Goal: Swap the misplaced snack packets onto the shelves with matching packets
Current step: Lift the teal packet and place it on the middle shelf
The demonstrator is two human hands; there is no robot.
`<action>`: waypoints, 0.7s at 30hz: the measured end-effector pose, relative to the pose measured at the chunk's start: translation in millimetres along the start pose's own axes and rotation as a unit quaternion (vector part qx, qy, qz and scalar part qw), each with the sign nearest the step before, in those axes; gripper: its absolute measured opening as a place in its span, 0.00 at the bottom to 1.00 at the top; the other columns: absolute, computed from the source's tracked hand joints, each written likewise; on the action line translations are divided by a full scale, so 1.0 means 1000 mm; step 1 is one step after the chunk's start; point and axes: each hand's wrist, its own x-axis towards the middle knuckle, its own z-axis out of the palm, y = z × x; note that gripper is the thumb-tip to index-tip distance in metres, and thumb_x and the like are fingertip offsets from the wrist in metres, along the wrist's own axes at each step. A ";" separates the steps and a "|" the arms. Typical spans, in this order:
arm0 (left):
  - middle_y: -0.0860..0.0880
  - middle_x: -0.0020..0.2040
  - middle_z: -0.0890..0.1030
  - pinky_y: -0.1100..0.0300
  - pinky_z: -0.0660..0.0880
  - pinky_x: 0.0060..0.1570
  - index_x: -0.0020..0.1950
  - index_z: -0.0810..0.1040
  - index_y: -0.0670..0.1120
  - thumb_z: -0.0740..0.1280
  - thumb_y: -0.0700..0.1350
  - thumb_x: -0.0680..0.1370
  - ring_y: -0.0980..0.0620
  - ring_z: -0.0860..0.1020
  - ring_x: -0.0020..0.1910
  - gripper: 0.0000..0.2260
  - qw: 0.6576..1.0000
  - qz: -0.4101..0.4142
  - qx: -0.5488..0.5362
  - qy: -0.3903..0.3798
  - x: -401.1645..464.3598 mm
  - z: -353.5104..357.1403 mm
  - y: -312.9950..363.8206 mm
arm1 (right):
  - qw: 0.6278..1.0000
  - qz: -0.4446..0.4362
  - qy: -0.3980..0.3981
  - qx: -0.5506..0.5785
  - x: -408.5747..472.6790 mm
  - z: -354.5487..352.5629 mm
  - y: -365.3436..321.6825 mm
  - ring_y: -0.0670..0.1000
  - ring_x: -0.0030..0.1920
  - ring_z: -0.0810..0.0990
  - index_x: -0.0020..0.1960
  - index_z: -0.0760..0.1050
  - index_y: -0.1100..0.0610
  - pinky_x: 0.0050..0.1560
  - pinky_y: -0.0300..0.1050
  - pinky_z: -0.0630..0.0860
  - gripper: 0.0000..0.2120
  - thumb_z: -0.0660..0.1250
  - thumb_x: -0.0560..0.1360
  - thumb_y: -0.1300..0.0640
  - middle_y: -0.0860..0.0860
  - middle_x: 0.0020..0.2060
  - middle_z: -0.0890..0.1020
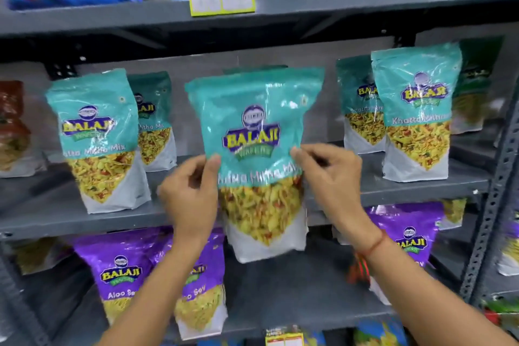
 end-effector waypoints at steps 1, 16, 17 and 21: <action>0.59 0.25 0.74 0.70 0.64 0.32 0.34 0.75 0.51 0.68 0.47 0.76 0.64 0.69 0.27 0.10 1.000 0.005 0.010 0.001 0.018 0.007 -0.001 | 1.000 -0.004 0.005 0.002 0.017 0.006 -0.002 0.41 0.33 0.75 0.37 0.85 0.63 0.35 0.45 0.74 0.10 0.72 0.72 0.56 0.52 0.27 0.83; 0.53 0.33 0.81 0.63 0.70 0.33 0.47 0.86 0.44 0.69 0.51 0.76 0.59 0.77 0.32 0.11 0.995 -0.031 0.092 -0.015 0.087 0.052 -0.070 | 0.997 0.070 -0.006 -0.034 0.080 0.068 0.078 0.62 0.47 0.86 0.45 0.85 0.64 0.44 0.58 0.82 0.15 0.71 0.73 0.51 0.62 0.40 0.88; 0.52 0.34 0.82 0.61 0.73 0.35 0.48 0.85 0.44 0.69 0.51 0.76 0.57 0.78 0.34 0.12 0.996 -0.031 0.087 -0.015 0.087 0.052 -0.072 | 0.997 0.075 -0.005 -0.033 0.079 0.069 0.078 0.58 0.46 0.87 0.45 0.86 0.62 0.45 0.55 0.83 0.13 0.71 0.74 0.52 0.59 0.39 0.89; 0.52 0.48 0.84 0.56 0.78 0.51 0.59 0.81 0.47 0.67 0.55 0.76 0.61 0.81 0.47 0.16 0.994 -0.080 0.047 -0.066 0.081 0.042 -0.083 | 0.992 0.115 -0.038 0.038 0.071 0.066 0.085 0.46 0.46 0.85 0.48 0.85 0.49 0.49 0.42 0.81 0.04 0.72 0.75 0.51 0.48 0.43 0.87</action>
